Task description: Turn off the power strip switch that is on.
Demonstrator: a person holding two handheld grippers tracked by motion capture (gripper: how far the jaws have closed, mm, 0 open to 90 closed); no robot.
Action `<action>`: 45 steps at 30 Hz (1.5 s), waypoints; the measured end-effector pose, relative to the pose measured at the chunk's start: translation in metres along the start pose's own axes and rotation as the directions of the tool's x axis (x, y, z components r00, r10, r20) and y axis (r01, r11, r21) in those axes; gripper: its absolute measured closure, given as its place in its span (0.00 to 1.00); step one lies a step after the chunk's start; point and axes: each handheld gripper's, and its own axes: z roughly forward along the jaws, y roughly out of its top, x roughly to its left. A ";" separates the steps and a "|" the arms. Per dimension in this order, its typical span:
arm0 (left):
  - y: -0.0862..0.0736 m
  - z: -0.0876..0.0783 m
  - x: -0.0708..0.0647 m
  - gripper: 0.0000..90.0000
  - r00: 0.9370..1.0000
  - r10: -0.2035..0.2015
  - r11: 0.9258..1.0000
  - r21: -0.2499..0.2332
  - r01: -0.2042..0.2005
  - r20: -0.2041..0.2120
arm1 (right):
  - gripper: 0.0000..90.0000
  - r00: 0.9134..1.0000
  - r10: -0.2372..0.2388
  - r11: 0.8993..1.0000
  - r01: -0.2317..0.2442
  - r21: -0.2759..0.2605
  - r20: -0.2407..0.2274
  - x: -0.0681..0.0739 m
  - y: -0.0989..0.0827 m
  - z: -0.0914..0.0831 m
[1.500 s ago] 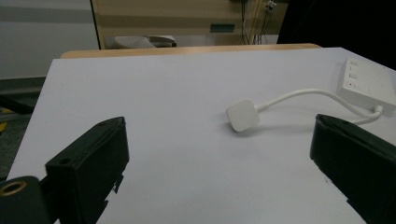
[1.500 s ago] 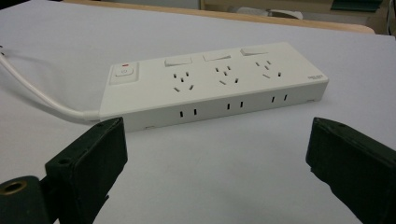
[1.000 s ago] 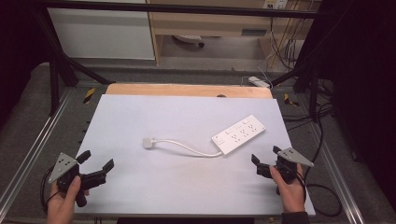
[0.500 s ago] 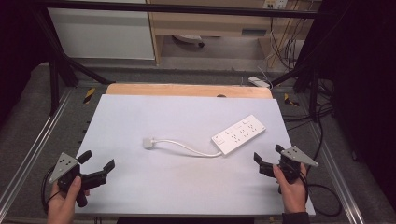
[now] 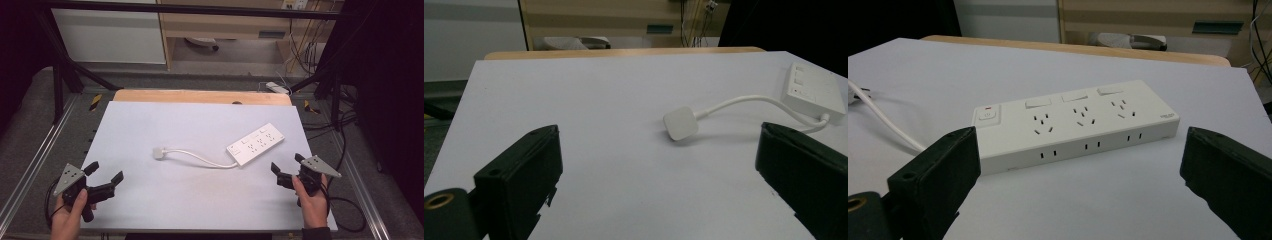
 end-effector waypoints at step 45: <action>-0.001 0.003 -0.003 0.05 1.000 0.010 1.000 0.019 -0.010 0.010 | 0.02 0.999 -0.031 0.999 0.030 -0.026 -0.024 0.009 0.051 0.021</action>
